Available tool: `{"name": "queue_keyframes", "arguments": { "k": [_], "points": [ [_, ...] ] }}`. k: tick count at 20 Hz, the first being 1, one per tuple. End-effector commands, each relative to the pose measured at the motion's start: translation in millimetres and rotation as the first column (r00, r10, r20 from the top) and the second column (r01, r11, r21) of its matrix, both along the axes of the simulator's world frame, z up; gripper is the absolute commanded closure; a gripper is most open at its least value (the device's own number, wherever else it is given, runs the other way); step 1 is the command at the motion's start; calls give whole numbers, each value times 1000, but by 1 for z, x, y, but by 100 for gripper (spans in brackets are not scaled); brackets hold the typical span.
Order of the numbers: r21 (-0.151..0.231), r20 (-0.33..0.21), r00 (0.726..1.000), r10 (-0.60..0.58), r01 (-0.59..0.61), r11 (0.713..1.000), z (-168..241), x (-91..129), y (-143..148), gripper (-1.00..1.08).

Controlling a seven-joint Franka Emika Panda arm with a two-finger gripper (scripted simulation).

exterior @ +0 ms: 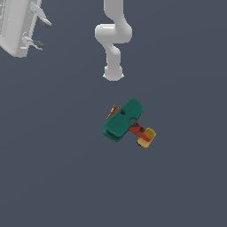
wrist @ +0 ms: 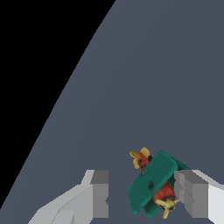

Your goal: Pick up the object and move it to a goal position.

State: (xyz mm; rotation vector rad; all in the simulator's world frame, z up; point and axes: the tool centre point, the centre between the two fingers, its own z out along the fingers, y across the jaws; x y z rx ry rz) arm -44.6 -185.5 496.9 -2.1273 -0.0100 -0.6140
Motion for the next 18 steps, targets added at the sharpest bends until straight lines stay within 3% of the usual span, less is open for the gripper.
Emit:
{"name": "queue_keyframes", "arguments": {
  "k": [1, 18],
  "points": [
    [34, -16, 1000, 14, -13, 999, -18, 7, 0, -20],
    [240, -164, 977, 135, -94, 966, -168, 51, 39, -20]
  ]
}}
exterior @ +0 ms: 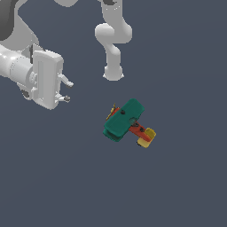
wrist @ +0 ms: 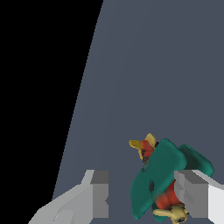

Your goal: Pick up the object and move it to a goal position.

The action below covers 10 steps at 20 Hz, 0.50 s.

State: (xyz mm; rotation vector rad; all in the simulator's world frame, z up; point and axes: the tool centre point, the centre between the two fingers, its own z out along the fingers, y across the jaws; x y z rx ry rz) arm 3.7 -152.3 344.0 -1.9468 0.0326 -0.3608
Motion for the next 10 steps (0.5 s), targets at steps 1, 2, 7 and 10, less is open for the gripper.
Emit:
{"name": "queue_keyframes", "arguments": {
  "k": [1, 2, 7, 10],
  "points": [
    [27, -28, 999, 19, -18, 999, -25, 5, 10, -20],
    [37, -40, 999, 27, -25, 999, -35, 6, 15, -20],
    [84, -101, 992, 69, -60, 995, -87, 11, 40, -20],
    [108, -135, 986, 94, -79, 991, -115, 12, 56, -20]
  ]
}}
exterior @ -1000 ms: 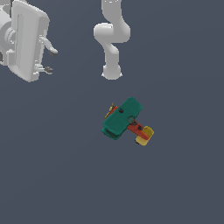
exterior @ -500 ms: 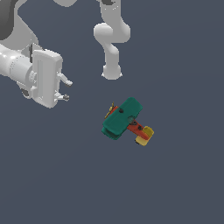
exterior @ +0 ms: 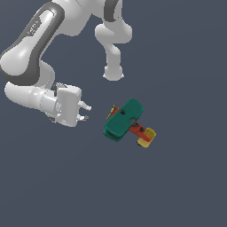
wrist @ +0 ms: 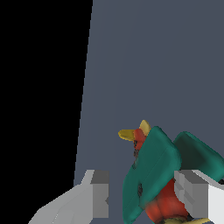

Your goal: Pick up the object and move it to a goal position.

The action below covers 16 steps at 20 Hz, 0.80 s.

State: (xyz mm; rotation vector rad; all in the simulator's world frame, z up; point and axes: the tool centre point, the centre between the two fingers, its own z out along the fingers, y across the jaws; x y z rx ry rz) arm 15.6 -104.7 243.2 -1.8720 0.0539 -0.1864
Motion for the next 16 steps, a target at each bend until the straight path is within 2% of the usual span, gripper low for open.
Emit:
{"name": "queue_keyframes", "arguments": {
  "k": [1, 9, 16],
  "points": [
    [18, -28, 999, 19, -18, 1000, -23, 0, 13, -20],
    [52, -92, 994, 62, -57, 997, -72, -3, 42, -20],
    [62, -113, 991, 77, -71, 996, -89, -5, 53, -20]
  ]
}}
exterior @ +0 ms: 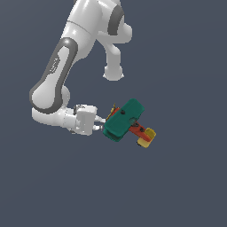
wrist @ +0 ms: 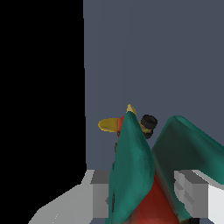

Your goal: Pick up the object and move it to a goal position.

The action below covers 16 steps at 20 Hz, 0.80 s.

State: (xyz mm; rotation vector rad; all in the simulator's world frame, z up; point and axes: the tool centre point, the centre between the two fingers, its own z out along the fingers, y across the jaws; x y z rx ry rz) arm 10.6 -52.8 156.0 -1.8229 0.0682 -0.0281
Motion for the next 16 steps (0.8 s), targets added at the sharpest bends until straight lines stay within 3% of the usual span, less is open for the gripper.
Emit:
{"name": "queue_keyframes", "arguments": {
  "k": [1, 16],
  "points": [
    [2, -3, 1000, 1, -1, 1000, -2, 0, 1, -20],
    [-12, 9, 1000, 15, -15, 1000, -6, 2, 8, -20]
  ]
}}
